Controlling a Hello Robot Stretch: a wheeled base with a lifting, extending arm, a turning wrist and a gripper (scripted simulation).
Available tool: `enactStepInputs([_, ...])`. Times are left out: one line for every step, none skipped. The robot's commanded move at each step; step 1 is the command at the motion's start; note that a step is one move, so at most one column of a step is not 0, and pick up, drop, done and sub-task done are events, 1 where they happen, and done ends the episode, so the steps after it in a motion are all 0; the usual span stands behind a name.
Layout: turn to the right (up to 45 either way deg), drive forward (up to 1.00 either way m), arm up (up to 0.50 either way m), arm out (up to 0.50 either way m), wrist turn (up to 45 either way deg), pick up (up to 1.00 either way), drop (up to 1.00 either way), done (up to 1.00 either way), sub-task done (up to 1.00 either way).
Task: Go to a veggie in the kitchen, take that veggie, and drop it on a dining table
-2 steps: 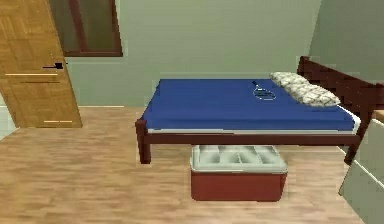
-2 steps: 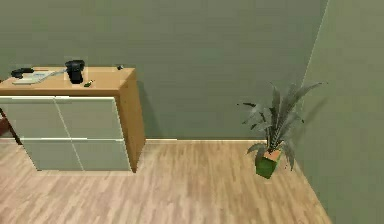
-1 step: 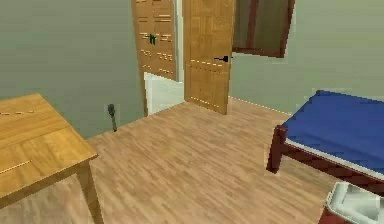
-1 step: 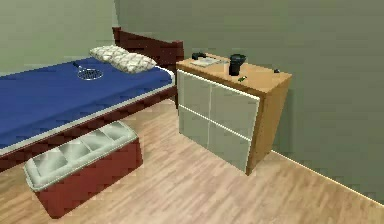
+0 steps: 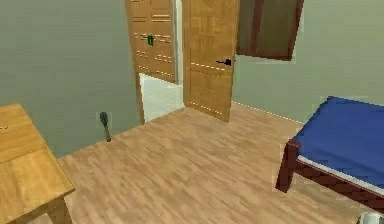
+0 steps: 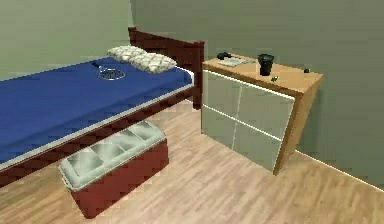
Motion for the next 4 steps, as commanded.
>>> enactStepInputs([-6.0,0.00,0.00,0.00,0.0,0.00,0.00,0.00,0.00])
enactStepInputs([0.0,1.00,0.00,0.00,0.0,0.00,0.00,0.00,0.00])
enactStepInputs([0.0,1.00,0.00,0.00,0.0,0.00,0.00,0.00,0.00])
enactStepInputs([0.0,1.00,0.00,0.00,0.0,0.00,0.00,0.00,0.00])
